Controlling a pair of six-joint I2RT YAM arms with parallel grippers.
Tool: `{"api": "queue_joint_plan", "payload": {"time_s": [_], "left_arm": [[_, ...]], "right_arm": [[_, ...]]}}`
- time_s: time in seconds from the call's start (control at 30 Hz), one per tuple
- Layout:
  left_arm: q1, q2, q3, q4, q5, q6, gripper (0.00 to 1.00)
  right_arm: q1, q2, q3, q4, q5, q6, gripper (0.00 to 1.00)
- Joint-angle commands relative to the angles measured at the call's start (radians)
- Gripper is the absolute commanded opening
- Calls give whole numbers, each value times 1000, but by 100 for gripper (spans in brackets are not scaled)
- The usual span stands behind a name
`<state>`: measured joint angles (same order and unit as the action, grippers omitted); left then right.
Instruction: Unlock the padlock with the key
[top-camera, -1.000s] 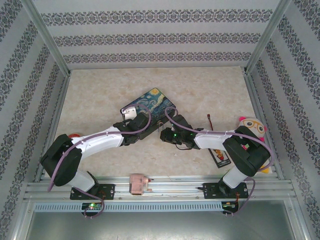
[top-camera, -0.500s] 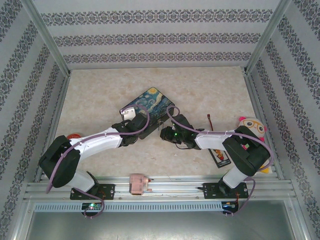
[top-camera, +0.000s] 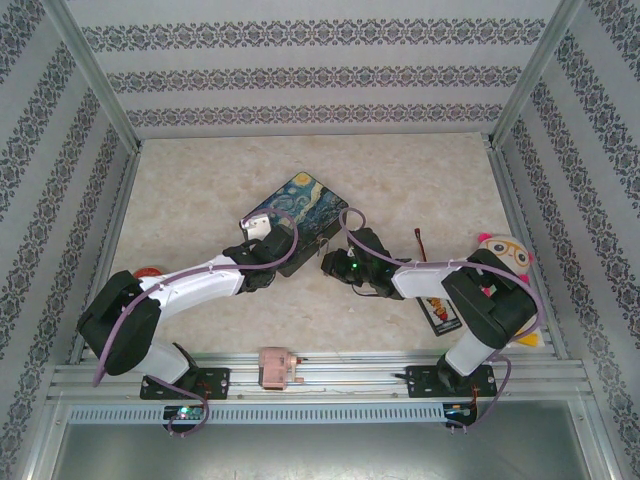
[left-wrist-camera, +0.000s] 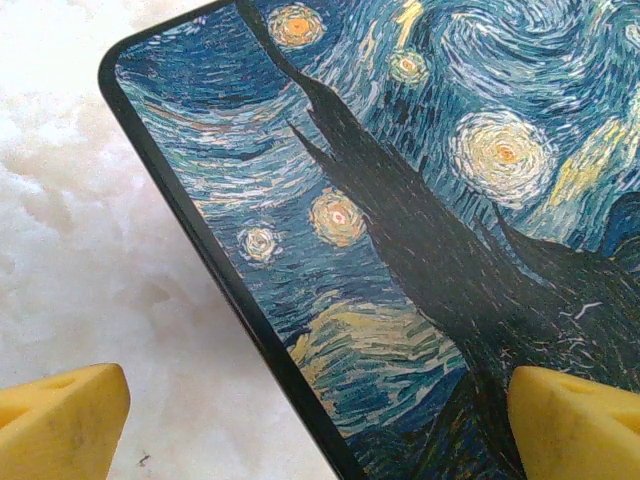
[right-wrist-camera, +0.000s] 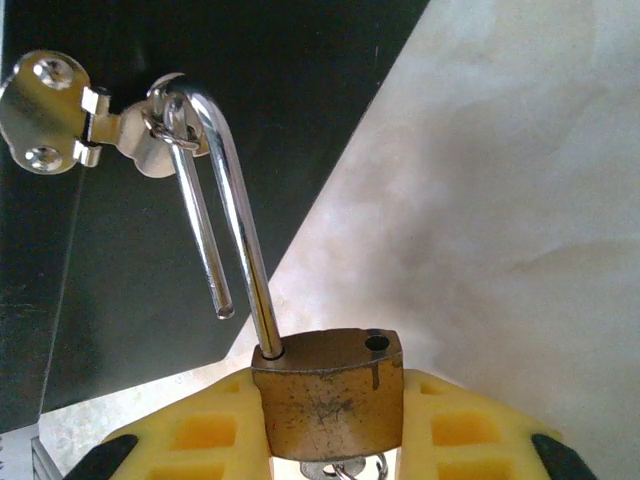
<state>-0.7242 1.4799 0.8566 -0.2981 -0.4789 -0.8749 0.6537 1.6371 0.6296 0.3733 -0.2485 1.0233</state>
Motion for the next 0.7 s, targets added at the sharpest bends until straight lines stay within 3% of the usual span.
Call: {"api": "queue_joint_plan", "payload": {"time_s": [0.0,0.67], "left_arm": [[20,7,-37,-88,10,16,96],[20,-1,-45,-85,16,14,97]], "right_arm": [[-28,12,-1,101,49,35,0],[-43,56,-18,219,61,101,0]]}}
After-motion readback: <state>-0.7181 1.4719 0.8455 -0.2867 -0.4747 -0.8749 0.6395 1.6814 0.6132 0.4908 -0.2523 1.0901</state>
